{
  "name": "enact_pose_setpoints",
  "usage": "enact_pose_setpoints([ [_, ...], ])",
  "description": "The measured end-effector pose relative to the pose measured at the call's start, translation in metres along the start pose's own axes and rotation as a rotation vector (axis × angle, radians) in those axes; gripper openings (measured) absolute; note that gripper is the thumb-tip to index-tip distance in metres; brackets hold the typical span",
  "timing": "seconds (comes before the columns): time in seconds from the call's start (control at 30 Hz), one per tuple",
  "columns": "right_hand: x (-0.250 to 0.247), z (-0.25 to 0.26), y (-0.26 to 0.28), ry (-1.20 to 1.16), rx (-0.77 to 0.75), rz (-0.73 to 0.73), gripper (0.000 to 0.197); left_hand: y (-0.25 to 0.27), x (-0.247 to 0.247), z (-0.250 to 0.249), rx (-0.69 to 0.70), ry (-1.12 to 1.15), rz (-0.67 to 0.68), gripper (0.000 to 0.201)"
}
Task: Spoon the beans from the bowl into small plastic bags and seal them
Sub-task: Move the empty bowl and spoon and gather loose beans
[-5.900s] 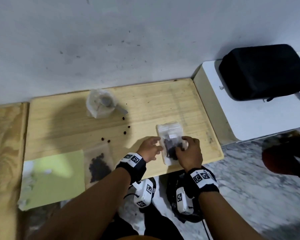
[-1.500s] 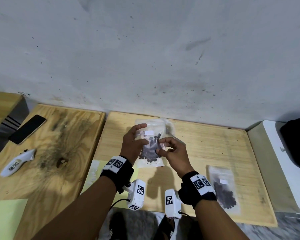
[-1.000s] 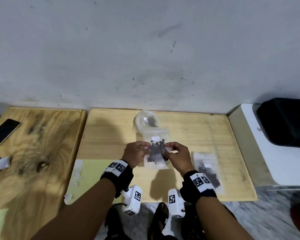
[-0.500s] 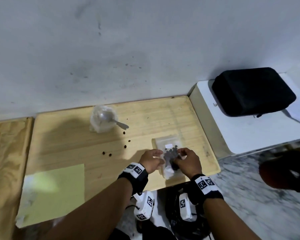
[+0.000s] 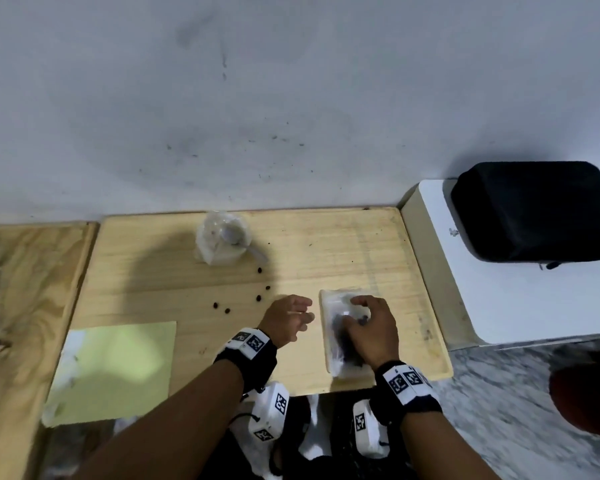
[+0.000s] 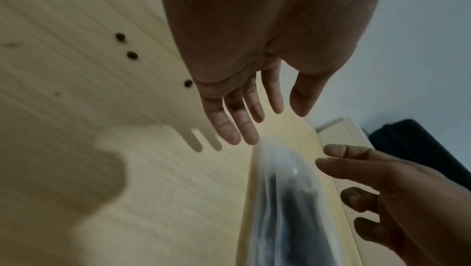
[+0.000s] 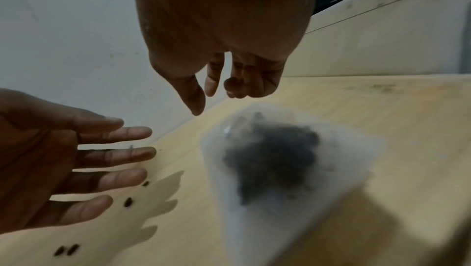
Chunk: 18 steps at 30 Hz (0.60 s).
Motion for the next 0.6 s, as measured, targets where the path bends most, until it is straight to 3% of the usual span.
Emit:
enact_pose_setpoints([
  [0.1, 0.023, 0.037, -0.008, -0.092, -0.026, 0.073, 0.019, -0.007, -0.048, -0.018, 0.06, 0.079, -0.142, 0.017],
  [0.2, 0.052, 0.081, -0.015, -0.166, -0.06, 0.177, 0.029, -0.019, -0.11, -0.034, 0.154, 0.077, -0.363, 0.012],
  [0.33, 0.097, 0.122, -0.027, -0.128, -0.048, 0.272, 0.02, -0.04, -0.186, -0.051, 0.218, -0.059, -0.627, 0.015],
  [0.37, 0.11, 0.129, -0.032, -0.098, -0.026, 0.293, 0.019, -0.048, -0.2, -0.054, 0.221, -0.098, -0.649, 0.015],
  [0.47, 0.14, 0.144, -0.041, 0.027, 0.009, 0.344, 0.041, -0.073, -0.225, -0.059, 0.225, -0.159, -0.62, 0.018],
  [0.6, 0.17, 0.153, -0.054, 0.194, 0.047, 0.371, 0.06, -0.108, -0.232, -0.057, 0.163, -0.26, -0.472, 0.028],
])
Point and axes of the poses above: each hand's wrist, its own y-axis away from the middle knuckle, its own x-axis out of the palm, z = x × y, the point moved 7 cm from there along -y, towards the middle knuckle, and after that the axes turned 14 degrees about -z, right-handed, at the moved point
